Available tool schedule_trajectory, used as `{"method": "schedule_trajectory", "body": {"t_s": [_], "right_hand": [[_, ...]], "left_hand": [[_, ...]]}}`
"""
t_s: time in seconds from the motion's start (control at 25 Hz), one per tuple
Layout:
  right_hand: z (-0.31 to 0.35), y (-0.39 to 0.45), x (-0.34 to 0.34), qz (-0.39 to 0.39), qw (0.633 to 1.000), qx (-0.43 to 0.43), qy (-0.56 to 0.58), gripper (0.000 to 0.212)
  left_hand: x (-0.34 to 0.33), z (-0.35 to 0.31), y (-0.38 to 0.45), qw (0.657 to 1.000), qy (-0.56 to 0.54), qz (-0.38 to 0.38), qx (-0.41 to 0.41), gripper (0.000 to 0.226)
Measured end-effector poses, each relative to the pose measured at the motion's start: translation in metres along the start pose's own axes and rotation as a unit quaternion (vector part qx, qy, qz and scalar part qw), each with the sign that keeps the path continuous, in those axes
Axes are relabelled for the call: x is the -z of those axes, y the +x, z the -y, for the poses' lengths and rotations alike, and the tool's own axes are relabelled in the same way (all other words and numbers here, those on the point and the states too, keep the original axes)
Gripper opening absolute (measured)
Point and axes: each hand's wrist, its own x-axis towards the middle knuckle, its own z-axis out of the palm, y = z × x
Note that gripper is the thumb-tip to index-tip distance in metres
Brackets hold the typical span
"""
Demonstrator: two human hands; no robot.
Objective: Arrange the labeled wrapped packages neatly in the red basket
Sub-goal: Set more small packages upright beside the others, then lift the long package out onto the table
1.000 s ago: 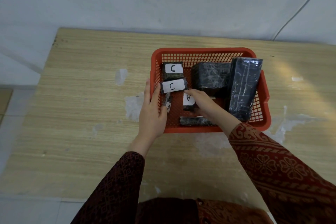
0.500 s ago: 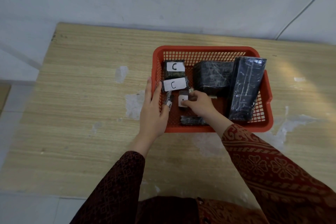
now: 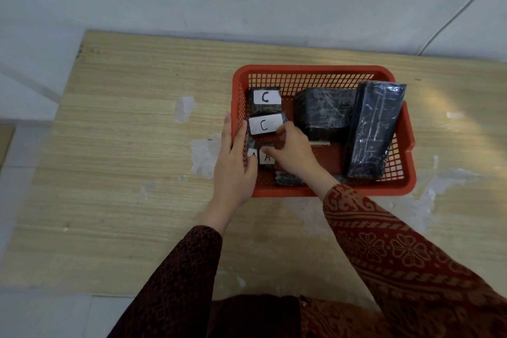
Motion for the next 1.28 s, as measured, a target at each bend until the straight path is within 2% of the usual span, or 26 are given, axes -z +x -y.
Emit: {"method": "schedule_trajectory", "body": {"t_s": [0.16, 0.32, 0.4, 0.6, 0.72, 0.84, 0.92, 1.0, 1.12, 1.2, 1.28], "right_hand": [[0.009, -0.004, -0.015, 0.004, 0.998, -0.007, -0.068, 0.059], [0.012, -0.009, -0.019, -0.017, 0.997, 0.004, -0.071, 0.057], [0.006, -0.016, -0.012, -0.03, 0.996, 0.043, -0.076, 0.05], [-0.013, -0.053, 0.035, -0.062, 0.988, 0.135, -0.042, 0.026], [-0.046, -0.073, 0.072, -0.119, 0.985, 0.128, -0.01, 0.02], [-0.083, -0.078, 0.107, -0.223, 0.972, 0.076, 0.02, 0.016], [-0.096, -0.074, 0.119, -0.26, 0.964, 0.038, 0.04, 0.027], [-0.097, -0.063, 0.121, -0.259, 0.964, 0.032, 0.044, 0.051], [-0.09, -0.046, 0.11, -0.216, 0.974, 0.005, -0.07, 0.094], [-0.087, -0.039, 0.099, -0.209, 0.968, -0.016, -0.139, 0.106], [-0.089, -0.032, 0.089, -0.223, 0.956, -0.015, -0.19, 0.109]], "left_hand": [[-0.003, 0.004, 0.0, 1.0, 0.005, -0.001, 0.0, 0.06], [-0.003, 0.005, 0.001, 1.0, 0.01, -0.003, -0.014, 0.059], [-0.004, 0.007, 0.002, 0.999, 0.028, -0.01, -0.021, 0.056], [-0.011, 0.003, 0.0, 0.981, 0.185, -0.026, -0.051, 0.043], [-0.023, -0.018, -0.004, 0.978, 0.187, -0.045, -0.077, 0.034], [-0.052, -0.061, -0.008, 0.986, 0.132, -0.015, -0.096, 0.035], [-0.077, -0.087, -0.014, 0.988, 0.117, 0.024, -0.1, 0.032], [-0.099, -0.102, -0.019, 0.99, 0.102, 0.051, -0.085, 0.029], [-0.115, -0.104, -0.027, 0.984, 0.147, 0.063, -0.076, 0.023], [-0.115, -0.104, -0.028, 0.982, 0.165, 0.056, -0.069, 0.017], [-0.114, -0.106, -0.028, 0.98, 0.18, 0.049, -0.065, 0.014]]}}
